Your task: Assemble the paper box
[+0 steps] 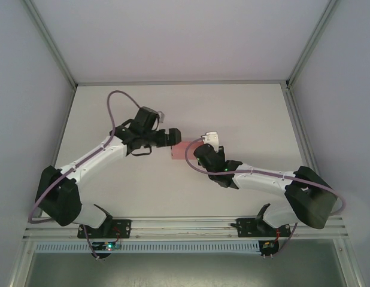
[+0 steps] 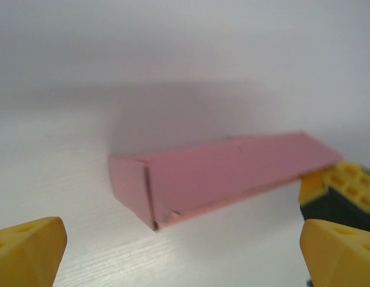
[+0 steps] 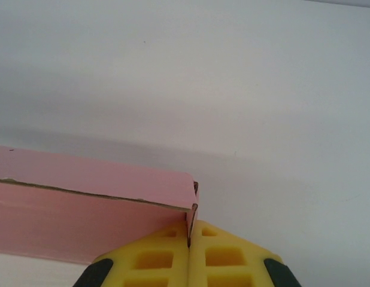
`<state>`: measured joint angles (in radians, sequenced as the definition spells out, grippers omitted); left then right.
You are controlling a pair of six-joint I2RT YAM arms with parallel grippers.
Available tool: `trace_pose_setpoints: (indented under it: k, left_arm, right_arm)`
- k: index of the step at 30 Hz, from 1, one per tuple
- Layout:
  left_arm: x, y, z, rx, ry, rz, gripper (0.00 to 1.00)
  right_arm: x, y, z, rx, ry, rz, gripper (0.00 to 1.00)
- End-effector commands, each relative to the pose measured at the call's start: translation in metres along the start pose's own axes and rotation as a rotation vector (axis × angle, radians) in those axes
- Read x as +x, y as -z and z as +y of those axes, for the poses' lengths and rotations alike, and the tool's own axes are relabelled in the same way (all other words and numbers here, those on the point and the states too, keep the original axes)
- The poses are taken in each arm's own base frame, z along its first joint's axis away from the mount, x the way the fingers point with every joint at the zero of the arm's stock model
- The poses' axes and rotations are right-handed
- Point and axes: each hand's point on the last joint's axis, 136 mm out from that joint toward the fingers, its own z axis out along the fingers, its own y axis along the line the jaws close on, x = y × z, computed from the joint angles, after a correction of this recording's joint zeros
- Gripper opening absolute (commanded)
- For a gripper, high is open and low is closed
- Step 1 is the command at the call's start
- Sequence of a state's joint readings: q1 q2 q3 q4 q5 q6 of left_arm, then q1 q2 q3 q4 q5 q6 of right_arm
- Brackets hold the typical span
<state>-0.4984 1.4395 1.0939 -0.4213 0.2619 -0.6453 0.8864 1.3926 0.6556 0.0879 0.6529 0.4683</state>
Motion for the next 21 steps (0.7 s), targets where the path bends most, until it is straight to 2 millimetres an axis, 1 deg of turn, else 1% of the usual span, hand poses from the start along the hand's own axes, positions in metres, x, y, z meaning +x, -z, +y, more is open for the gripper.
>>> trace_pose_setpoints:
  k: [1,3,6,7,13,17,19,21]
  left_arm:
    - [-0.019,-0.015,0.02,0.042,0.219,-0.05,1.0]
    - [-0.018,-0.028,0.018,0.105,0.266,-0.015,1.0]
    - [-0.011,-0.045,0.011,0.183,0.27,0.034,1.0]
    - [-0.009,-0.048,0.012,0.19,0.275,0.043,1.0]
    - [0.008,-0.056,0.013,0.231,0.287,0.063,1.0]
    - [0.015,-0.06,0.013,0.233,0.246,0.06,1.0]
    - [0.02,-0.065,0.016,0.222,0.238,0.065,0.97]
    - [0.025,-0.071,0.02,0.216,0.241,0.068,0.91]
  right_arm:
    - [0.045,-0.003,-0.006,0.016,0.115,0.141,0.02]
    - [0.046,-0.003,-0.006,0.017,0.116,0.141,0.02]
    - [0.047,-0.004,-0.007,0.025,0.113,0.143,0.02]
    - [0.048,-0.004,-0.007,0.026,0.109,0.145,0.02]
    - [0.052,-0.004,-0.008,0.034,0.096,0.156,0.02]
    - [0.053,-0.004,-0.005,0.035,0.1,0.155,0.02]
    - [0.052,-0.004,-0.004,0.034,0.103,0.151,0.02]
    - [0.05,-0.003,-0.001,0.024,0.099,0.145,0.05]
